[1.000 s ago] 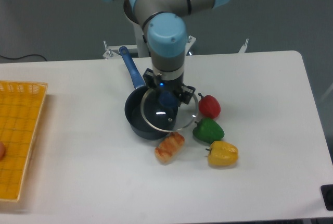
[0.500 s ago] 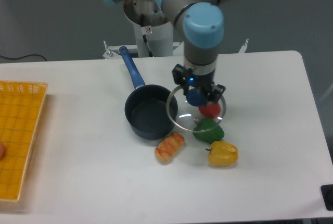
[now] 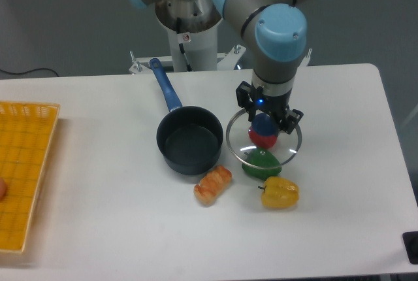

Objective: Open the lid
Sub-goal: 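Lift the glass lid off the saucepan and carry it toward the peppers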

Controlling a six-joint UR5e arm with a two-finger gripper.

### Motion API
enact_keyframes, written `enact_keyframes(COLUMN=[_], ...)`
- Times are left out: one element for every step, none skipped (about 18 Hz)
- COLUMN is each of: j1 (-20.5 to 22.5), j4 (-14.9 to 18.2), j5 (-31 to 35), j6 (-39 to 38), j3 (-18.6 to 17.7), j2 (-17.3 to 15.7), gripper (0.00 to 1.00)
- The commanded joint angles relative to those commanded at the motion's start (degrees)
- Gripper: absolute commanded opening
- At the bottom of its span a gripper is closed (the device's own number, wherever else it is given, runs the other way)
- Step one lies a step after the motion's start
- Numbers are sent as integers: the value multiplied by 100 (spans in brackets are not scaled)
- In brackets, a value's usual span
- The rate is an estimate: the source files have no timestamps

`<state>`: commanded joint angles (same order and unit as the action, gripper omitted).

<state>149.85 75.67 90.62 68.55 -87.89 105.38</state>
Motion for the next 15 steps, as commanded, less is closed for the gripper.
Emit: enact_keyframes(j1=[44,62,62,105,141,141,150,150,159,185,194,203,211,246,264], j4=[-9,0,0,0,9,17,26,26,26,26,26,35,35,35,35], j5=[0,0,9,17,61,96,140,167,176,167,167,167,176,176,176], j6=[9,26,96,158,176,193,211,211,211,220,220,229,281,334,360], j3=[0,0,-9,-26,-44,-44,-44,-44,-44,-44,-44,-44,-44,-53,-53], j2=[0,0,0,0,0,0,0,0,0,0,0,0,-9,-9,-9], gripper=[60,60,60,60,60,60,60,60,60,60,60,60,61,60,61])
